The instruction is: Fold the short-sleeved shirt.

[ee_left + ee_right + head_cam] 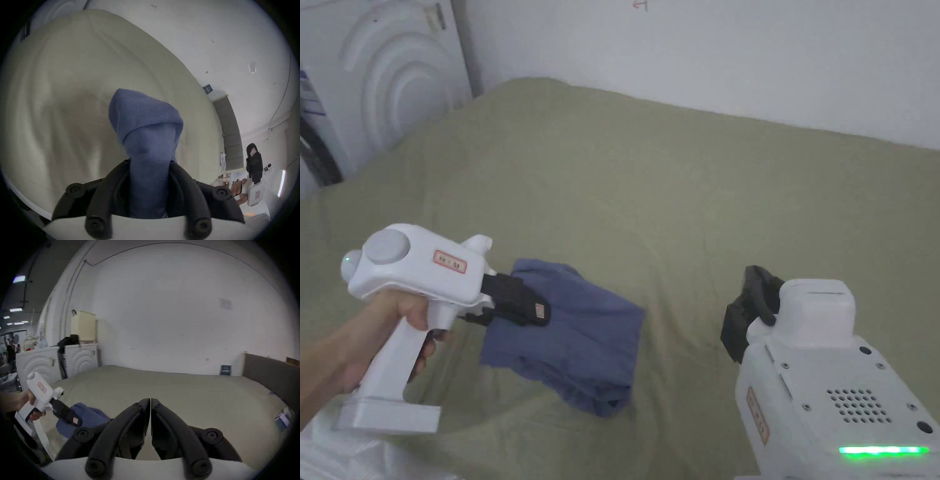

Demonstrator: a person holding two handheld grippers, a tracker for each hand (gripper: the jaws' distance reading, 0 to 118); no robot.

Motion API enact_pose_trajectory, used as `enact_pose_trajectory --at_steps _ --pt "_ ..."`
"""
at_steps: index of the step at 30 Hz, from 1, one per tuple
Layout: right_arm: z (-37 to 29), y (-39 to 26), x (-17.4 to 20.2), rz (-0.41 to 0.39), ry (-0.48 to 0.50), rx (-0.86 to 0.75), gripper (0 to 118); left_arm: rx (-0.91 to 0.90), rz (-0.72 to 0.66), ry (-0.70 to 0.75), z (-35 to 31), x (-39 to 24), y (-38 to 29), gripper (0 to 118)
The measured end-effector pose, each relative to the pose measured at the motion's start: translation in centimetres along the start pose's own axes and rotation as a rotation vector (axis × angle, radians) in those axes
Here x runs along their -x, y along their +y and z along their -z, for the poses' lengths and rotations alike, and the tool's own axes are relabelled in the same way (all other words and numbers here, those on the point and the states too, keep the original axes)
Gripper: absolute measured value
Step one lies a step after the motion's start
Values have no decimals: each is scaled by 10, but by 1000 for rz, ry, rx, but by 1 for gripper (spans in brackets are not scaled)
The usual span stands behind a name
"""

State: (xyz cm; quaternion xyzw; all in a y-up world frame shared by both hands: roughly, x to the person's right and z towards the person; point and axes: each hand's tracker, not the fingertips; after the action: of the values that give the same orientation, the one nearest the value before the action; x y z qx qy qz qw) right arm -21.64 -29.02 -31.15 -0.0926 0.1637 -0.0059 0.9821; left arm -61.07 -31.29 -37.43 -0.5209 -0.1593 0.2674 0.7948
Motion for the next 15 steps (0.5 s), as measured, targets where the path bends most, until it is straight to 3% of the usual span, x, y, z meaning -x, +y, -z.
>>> enact_pose_trajectory --at_steps 4,9,15 --pt "46 -8 58 18 123 40 8 -17 -20 76 -42 50 34 28" --pt "92 -22 115 -8 202 83 8 14 -7 127 -62 101 72 28" --pt "126 -40 147 -3 261 124 8 75 33 145 -65 136 106 28"
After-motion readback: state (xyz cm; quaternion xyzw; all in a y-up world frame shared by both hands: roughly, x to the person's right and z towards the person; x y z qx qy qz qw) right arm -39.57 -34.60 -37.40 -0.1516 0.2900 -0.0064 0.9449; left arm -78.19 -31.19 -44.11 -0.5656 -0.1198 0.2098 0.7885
